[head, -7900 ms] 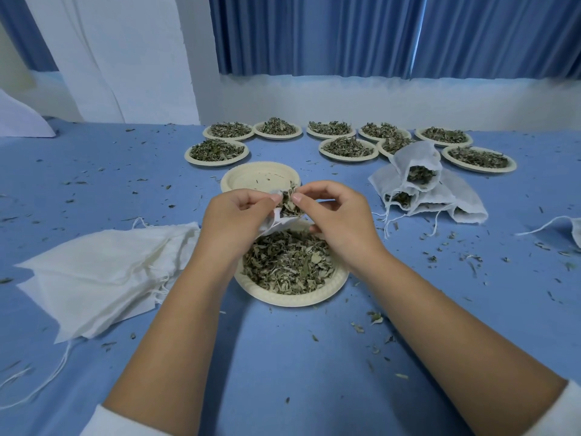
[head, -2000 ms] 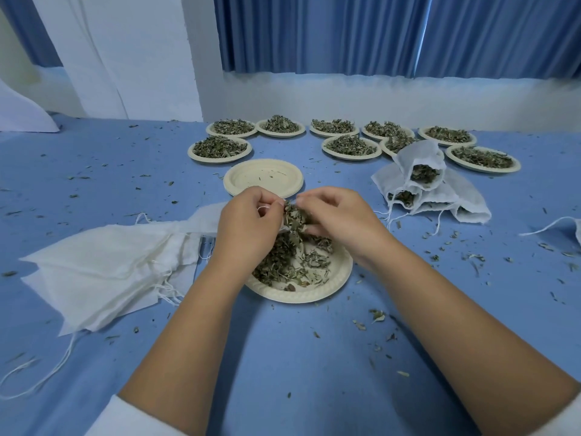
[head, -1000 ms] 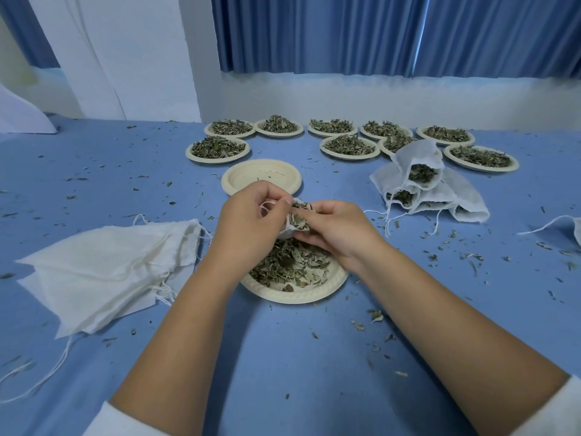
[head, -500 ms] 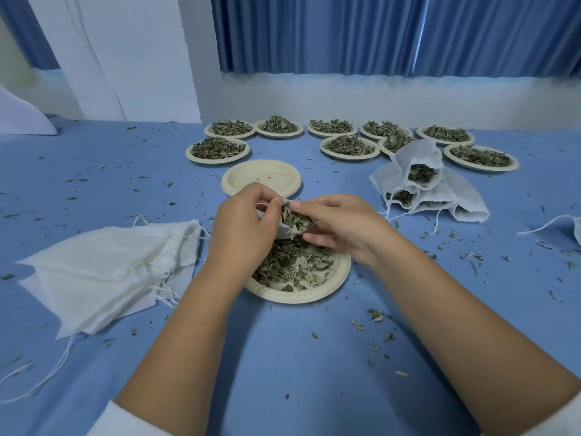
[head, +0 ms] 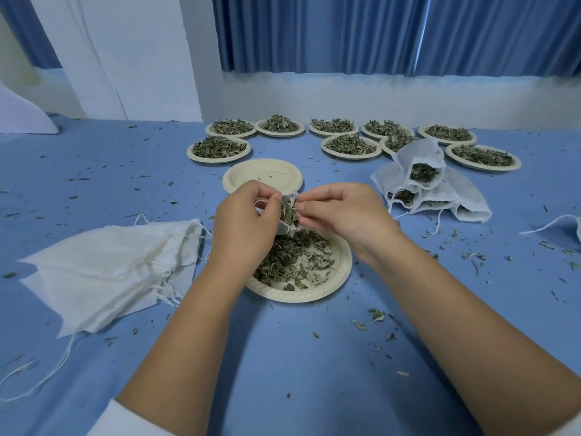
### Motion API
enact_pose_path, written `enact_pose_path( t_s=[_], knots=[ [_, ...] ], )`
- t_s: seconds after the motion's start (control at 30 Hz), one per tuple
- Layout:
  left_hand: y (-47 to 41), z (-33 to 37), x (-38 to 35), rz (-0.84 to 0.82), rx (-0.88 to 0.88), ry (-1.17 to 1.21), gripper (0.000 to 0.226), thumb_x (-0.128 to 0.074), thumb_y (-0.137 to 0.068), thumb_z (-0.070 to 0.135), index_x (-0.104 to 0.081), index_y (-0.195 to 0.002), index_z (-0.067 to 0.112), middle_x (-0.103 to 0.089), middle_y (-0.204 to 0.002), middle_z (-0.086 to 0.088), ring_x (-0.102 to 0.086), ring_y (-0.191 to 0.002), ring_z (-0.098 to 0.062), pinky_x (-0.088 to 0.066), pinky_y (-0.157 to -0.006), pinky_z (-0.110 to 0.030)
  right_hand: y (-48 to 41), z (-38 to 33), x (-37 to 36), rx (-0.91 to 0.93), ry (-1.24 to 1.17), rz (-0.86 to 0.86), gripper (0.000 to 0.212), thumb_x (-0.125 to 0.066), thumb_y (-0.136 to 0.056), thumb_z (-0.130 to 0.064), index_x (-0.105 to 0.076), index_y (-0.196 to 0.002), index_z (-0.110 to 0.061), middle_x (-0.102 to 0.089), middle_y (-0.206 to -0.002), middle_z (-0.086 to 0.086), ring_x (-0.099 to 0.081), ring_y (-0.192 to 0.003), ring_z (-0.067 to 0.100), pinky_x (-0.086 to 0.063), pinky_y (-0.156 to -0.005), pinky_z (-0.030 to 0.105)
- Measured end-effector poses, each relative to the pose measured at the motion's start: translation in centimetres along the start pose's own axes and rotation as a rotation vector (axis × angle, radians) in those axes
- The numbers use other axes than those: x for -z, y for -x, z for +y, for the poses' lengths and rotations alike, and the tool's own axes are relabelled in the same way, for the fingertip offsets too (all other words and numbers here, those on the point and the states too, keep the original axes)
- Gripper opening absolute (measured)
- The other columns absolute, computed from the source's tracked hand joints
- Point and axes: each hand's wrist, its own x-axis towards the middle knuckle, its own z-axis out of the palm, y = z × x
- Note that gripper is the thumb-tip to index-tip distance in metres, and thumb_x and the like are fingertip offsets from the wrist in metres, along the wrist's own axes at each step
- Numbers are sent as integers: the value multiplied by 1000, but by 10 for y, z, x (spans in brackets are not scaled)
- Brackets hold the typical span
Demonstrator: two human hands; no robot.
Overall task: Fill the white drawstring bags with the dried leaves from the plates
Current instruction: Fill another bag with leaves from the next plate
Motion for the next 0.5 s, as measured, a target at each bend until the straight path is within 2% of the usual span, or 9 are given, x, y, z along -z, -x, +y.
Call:
enact_pose_path(
  t_s=[0.1,0.23,0.3,0.4,0.43,0.5],
  knots=[
    [1,4,-1,-31,11,94,12,-60,-94,20,-64,-84,23,-63,-73,16,-58,-60,17,-38,-54,-2,1,4,-3,76,157,38,12,-79,-78,-1,-71,-79,-10,-72,-68,5,-61,-52,6,-49,-49,14],
    [2,6,-1,-57,18,154,16,-59,-96,19,-62,-81,27,-62,-71,12,-60,-56,11,-39,-49,-5,-5,12,1,78,197,104,28,-84,-73,-9,-57,-71,-14,-52,-57,-4,-45,-39,0,-39,-43,13],
    [2,6,0,-64,28,169,17,-59,-96,19,-61,-81,28,-62,-73,13,-61,-53,8,-38,-48,-6,-8,13,3,-2,190,57,25,-83,-75,-15,-59,-81,-14,-60,-66,-5,-54,-45,-2,-45,-48,14],
    [1,5,0,-88,27,180,20,-58,-96,20,-61,-80,31,-63,-73,17,-58,-55,7,-39,-52,-5,-12,18,3,-139,54,-131,14,-74,-85,-16,-67,-97,-15,-74,-93,6,-71,-77,9,-58,-69,23],
    [1,5,0,-103,26,181,20,-59,-96,20,-61,-80,32,-63,-72,19,-58,-56,6,-39,-53,-5,-13,20,2,-161,3,-186,10,-70,-89,-14,-69,-99,-14,-75,-93,8,-72,-83,14,-59,-73,26],
    [1,5,0,-125,19,165,18,-59,-95,22,-62,-81,32,-65,-74,18,-54,-58,5,-40,-56,-6,-13,22,0,-153,-29,-219,7,-64,-93,-11,-71,-97,-10,-76,-86,8,-73,-82,16,-58,-68,24]
  ],
)
